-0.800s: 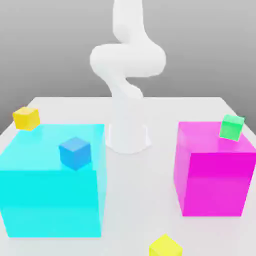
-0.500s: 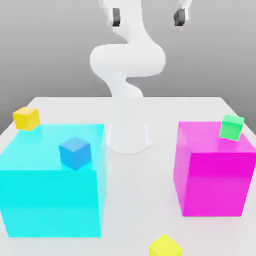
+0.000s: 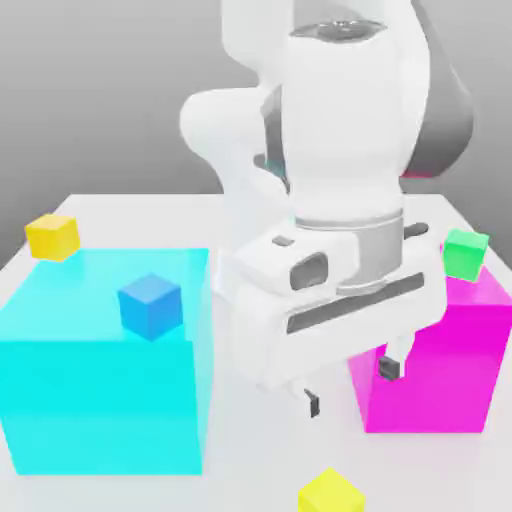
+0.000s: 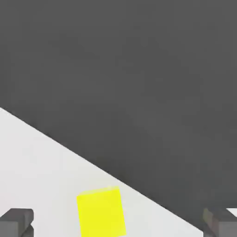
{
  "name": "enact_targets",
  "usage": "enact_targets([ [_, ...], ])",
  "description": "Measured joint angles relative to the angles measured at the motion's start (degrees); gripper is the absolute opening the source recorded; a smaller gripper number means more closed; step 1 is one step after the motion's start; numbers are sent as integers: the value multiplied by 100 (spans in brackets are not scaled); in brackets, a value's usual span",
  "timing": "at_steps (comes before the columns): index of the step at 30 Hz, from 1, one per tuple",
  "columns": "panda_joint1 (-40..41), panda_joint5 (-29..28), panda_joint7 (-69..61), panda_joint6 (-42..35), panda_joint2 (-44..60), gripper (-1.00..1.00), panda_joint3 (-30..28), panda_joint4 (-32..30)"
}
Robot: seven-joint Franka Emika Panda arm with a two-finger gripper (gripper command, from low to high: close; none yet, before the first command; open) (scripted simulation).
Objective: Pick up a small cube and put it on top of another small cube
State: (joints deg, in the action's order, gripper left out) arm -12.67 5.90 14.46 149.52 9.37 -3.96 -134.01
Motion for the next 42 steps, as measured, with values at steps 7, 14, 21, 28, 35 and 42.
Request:
enact_targets([
  [7,-44,-242,-281,746,1417,0,51,66],
  [14,-1,-206,-314,1023,1783,-100,103,135],
  [21,-20,-306,-154,371,979,-100,-10,-16],
  [28,670,-645,-231,-617,-343,-100,-786,-32],
  [35,1652,-1300,-338,-1635,-1749,-100,-1268,-224],
  [42,2351,-1772,-807,-2660,-3115,-100,-1701,-672],
])
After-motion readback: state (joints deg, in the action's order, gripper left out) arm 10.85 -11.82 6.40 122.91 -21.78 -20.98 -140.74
